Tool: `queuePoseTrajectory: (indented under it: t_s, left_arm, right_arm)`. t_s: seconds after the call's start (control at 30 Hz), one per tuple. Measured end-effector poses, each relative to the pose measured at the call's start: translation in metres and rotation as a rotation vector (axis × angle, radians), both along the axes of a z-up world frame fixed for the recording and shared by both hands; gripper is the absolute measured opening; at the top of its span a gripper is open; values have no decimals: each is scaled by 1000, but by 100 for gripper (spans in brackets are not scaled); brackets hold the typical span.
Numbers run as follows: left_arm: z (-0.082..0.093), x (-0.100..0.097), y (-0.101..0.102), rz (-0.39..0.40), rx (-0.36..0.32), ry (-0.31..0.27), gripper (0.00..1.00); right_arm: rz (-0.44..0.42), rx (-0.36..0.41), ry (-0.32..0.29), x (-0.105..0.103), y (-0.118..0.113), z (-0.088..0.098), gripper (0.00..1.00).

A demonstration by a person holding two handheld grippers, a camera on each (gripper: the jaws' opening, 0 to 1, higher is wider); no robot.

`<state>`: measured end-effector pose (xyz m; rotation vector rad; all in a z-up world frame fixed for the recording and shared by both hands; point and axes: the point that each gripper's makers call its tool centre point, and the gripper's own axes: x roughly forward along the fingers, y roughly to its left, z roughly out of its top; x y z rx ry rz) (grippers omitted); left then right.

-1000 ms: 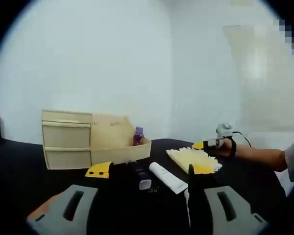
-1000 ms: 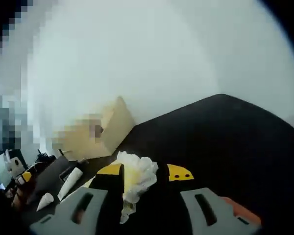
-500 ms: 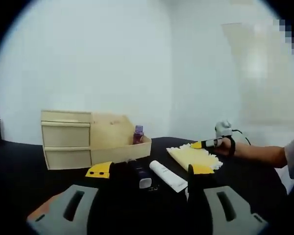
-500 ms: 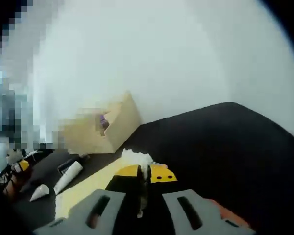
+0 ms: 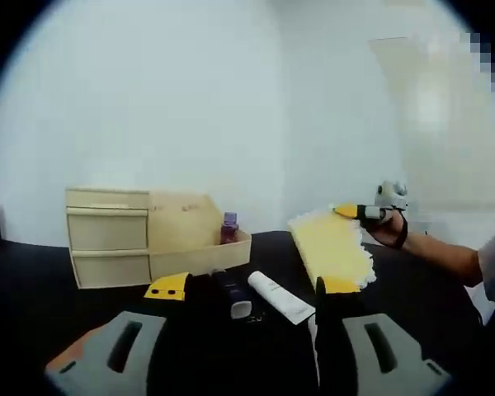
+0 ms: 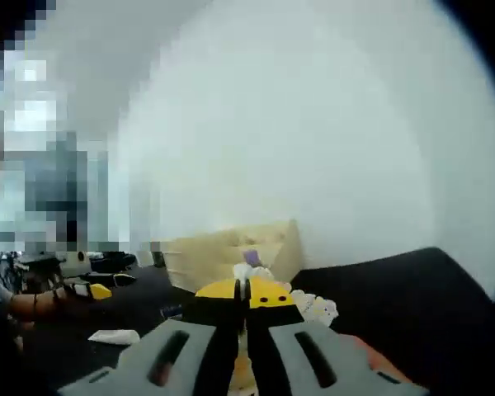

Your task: Open the drawer, pick up the cosmetic bottles from the table one by one, place them into the drawer, release the gripper, close the drawer, and move the gripper away

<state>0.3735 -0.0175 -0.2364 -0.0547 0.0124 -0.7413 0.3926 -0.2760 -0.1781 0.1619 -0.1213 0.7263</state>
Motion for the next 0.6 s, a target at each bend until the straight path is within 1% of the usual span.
queuePoseTrajectory:
  t_s: [0.07, 0.13, 0.2, 0.27, 0.3, 0.33, 0.37, 0.4, 0.43, 0.47, 0.5, 0.53, 0.57, 0.6]
  left_arm:
    - [1, -2, -1, -9, -5, -5, 54]
    - [2, -5, -2, -22, -19, -6, 52]
    - [3, -11, -6, -38, -34, -1, 49]
    - [4, -19, -11, -72, -54, 16, 41]
    - [6, -24, -15, -94, -74, 28, 39]
    - [7, -28, -18, -114, -87, 40, 39]
    - [8, -32, -22, -143, -104, 50, 39]
    - [9, -37, -25, -168, -128, 76, 39]
    - [13, -40, -28, -185, -154, 92, 40]
    - [14, -43, -30, -201, -165, 103, 40]
    - [18, -50, -37, -248, -194, 124, 40]
    - [24, -57, -42, -282, -249, 161, 40]
    - [30, -64, -48, -323, -302, 201, 41]
    - [34, -76, -58, -388, -338, 242, 43]
  right_arm:
    - [39, -25, -44, -13, 9, 9, 0]
    - [82, -34, -77, -25, 19, 15, 0]
    - [121, -38, -85, -35, 27, 19, 0]
    - [177, -47, -103, -45, 37, 22, 0]
    - [204, -54, -110, -49, 41, 24, 0]
    - [206, -57, -113, -51, 42, 25, 0]
    - [232, -67, -120, -56, 46, 25, 0]
    - [255, -78, -126, -61, 49, 25, 0]
    - [265, -87, -131, -65, 51, 26, 0]
    - [296, -105, -140, -71, 55, 25, 0]
    - [312, -116, -151, -75, 57, 26, 0]
    - [333, -122, -147, -78, 59, 25, 0]
    - [366, -127, -155, -85, 64, 24, 0]
    - [399, -133, -151, -90, 67, 23, 0]
